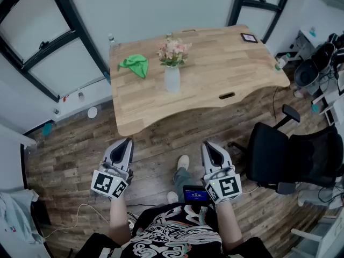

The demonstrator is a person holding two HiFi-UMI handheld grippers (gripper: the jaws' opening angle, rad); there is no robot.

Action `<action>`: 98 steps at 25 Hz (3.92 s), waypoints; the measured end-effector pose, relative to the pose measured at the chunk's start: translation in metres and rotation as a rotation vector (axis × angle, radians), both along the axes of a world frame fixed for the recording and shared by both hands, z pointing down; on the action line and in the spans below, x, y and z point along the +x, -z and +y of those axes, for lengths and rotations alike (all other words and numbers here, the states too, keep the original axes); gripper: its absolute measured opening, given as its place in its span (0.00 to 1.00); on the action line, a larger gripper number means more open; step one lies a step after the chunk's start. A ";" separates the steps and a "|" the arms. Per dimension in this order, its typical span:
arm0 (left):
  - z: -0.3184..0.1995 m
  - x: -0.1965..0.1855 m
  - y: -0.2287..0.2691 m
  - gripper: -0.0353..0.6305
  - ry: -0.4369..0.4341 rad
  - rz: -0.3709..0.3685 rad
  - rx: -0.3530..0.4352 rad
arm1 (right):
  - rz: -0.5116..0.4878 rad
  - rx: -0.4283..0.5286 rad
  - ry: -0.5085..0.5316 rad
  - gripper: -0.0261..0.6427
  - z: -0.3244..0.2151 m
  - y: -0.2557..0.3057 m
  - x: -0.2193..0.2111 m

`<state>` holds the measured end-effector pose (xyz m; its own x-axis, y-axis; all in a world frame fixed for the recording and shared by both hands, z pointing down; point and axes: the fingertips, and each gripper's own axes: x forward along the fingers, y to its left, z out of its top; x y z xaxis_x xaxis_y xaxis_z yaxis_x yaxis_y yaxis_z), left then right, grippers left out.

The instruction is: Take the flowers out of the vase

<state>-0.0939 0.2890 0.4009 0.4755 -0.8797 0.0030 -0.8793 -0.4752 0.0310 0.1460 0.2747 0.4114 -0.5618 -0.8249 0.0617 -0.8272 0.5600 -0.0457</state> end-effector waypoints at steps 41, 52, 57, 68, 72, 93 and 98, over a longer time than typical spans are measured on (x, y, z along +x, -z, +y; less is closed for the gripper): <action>-0.157 -0.006 -0.018 0.06 0.129 -0.126 -0.029 | 0.028 -0.027 0.093 0.05 -0.157 -0.013 0.010; -0.258 0.028 -0.017 0.06 0.122 -0.133 -0.044 | -0.001 -0.027 0.158 0.05 -0.258 -0.007 0.017; -0.284 0.024 -0.018 0.06 0.124 -0.148 -0.041 | -0.066 -0.013 0.173 0.05 -0.291 -0.002 0.010; -0.339 0.026 -0.021 0.06 0.031 -0.136 -0.051 | -0.032 -0.057 0.241 0.05 -0.335 -0.003 -0.031; -0.357 0.028 -0.022 0.06 -0.014 -0.131 -0.052 | -0.033 -0.071 0.240 0.05 -0.348 -0.004 -0.041; -0.385 0.021 -0.063 0.06 -0.097 -0.122 -0.103 | -0.055 -0.173 0.262 0.41 -0.369 -0.023 -0.077; -0.384 0.029 -0.094 0.06 -0.205 -0.164 -0.123 | -0.022 -0.197 0.287 0.52 -0.384 -0.034 -0.091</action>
<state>-0.0645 -0.0945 0.4954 0.6274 -0.7538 0.1953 -0.7635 -0.6448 -0.0359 0.0553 -0.1096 0.4455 -0.7720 -0.6067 0.1895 -0.6351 0.7482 -0.1921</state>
